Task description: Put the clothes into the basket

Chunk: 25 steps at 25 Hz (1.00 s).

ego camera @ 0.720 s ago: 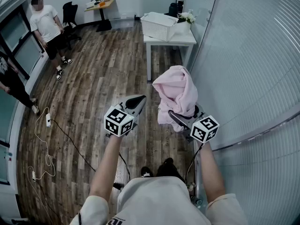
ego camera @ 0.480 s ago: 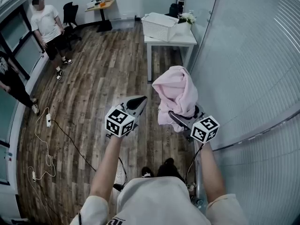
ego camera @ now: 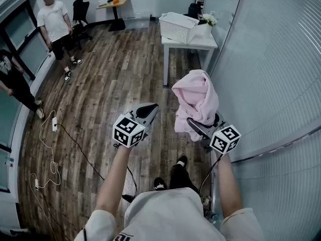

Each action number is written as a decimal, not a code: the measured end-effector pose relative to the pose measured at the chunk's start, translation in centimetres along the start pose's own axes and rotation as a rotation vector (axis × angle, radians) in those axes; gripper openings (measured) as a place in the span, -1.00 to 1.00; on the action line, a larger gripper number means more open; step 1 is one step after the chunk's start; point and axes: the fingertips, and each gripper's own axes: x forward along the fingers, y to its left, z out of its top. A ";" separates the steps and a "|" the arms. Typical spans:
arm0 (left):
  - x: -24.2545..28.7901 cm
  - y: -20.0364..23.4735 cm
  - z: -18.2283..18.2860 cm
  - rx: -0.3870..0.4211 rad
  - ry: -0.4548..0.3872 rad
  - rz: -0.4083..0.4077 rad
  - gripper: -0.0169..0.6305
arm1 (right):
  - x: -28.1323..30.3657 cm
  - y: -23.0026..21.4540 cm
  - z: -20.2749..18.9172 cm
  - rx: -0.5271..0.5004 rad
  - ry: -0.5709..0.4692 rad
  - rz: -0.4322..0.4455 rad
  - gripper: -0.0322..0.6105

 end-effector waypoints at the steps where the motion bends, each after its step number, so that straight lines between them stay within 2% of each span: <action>1: -0.4 0.3 -0.3 0.001 0.003 0.003 -0.91 | 0.2 0.0 -0.1 0.002 -0.002 -0.002 0.51; 5: -1.5 2.7 -0.9 -0.001 0.014 0.030 -0.91 | 2.1 -1.3 0.0 0.031 -0.021 -0.010 0.51; 11: 0.4 9.0 -1.1 0.003 0.027 0.086 -0.91 | 7.6 -7.2 1.2 0.042 -0.047 -0.025 0.51; 18: 5.9 18.8 0.2 0.000 0.040 0.144 -0.91 | 16.0 -15.8 3.4 0.060 -0.055 -0.023 0.51; 25: 13.0 25.3 2.7 0.002 0.038 0.137 -0.91 | 22.4 -22.0 5.1 0.062 -0.020 0.007 0.51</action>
